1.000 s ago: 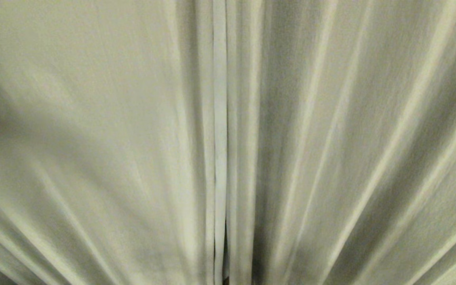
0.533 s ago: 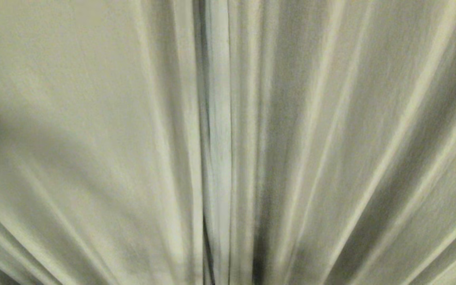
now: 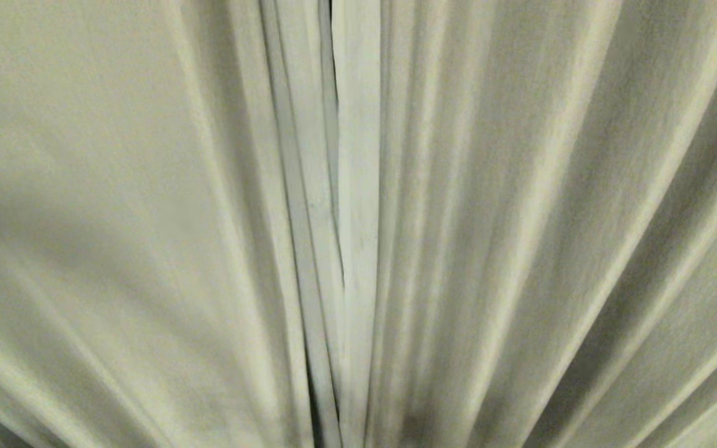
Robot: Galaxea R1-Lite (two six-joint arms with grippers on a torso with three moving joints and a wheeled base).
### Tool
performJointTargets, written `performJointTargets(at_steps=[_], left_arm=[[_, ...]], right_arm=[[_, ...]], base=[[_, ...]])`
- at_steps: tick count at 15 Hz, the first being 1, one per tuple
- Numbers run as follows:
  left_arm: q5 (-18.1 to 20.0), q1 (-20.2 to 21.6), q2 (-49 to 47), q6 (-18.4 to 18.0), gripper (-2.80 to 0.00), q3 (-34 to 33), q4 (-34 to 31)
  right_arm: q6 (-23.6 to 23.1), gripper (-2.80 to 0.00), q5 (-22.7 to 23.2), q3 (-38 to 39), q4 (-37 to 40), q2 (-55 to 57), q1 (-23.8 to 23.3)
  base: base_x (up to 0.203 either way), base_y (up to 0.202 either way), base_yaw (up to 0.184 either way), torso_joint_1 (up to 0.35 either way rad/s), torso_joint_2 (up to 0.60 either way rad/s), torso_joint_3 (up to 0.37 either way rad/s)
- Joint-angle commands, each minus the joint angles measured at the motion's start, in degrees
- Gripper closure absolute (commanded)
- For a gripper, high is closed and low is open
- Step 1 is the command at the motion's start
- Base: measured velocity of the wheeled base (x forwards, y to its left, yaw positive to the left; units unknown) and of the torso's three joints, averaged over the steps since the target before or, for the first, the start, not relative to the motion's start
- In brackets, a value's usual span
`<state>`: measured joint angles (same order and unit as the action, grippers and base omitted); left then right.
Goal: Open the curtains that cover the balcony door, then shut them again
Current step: Pull the outer curtains open on both sides
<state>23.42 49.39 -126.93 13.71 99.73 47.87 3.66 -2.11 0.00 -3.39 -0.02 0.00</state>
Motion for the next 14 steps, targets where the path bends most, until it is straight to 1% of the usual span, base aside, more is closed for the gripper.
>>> performJointTargets(at_steps=[1, 6, 7, 10, 14], left_arm=[[0.22, 0.44, -1.22, 0.17, 0.00, 1.25, 0.38], [0.40, -0.07, 0.03, 0.03, 0.00, 1.25, 0.44], [0.76, -0.29, 0.73, 0.00, 0.00, 1.17, 0.39], [4.02, -1.15, 2.40, -0.15, 0.00, 1.14, 0.38], [4.21, -3.02, 4.24, -0.18, 0.00, 0.66, 0.29]], right_arm=[[0.03, 0.00, 0.00, 0.00, -0.04, 0.02, 0.00], [0.03, 0.00, 0.00, 0.00, -0.04, 0.02, 0.00], [0.03, 0.00, 0.00, 0.00, -0.04, 0.02, 0.00], [0.03, 0.00, 0.00, 0.00, -0.04, 0.02, 0.00], [0.03, 0.00, 0.00, 0.00, -0.04, 0.02, 0.00]], base=[[0.000, 0.000, 0.000, 0.000, 0.00, 0.000], [0.000, 0.000, 0.000, 0.000, 0.00, 0.000], [0.000, 0.000, 0.000, 0.000, 0.00, 0.000], [0.000, 0.000, 0.000, 0.000, 0.00, 0.000], [0.000, 0.000, 0.000, 0.000, 0.00, 0.000]])
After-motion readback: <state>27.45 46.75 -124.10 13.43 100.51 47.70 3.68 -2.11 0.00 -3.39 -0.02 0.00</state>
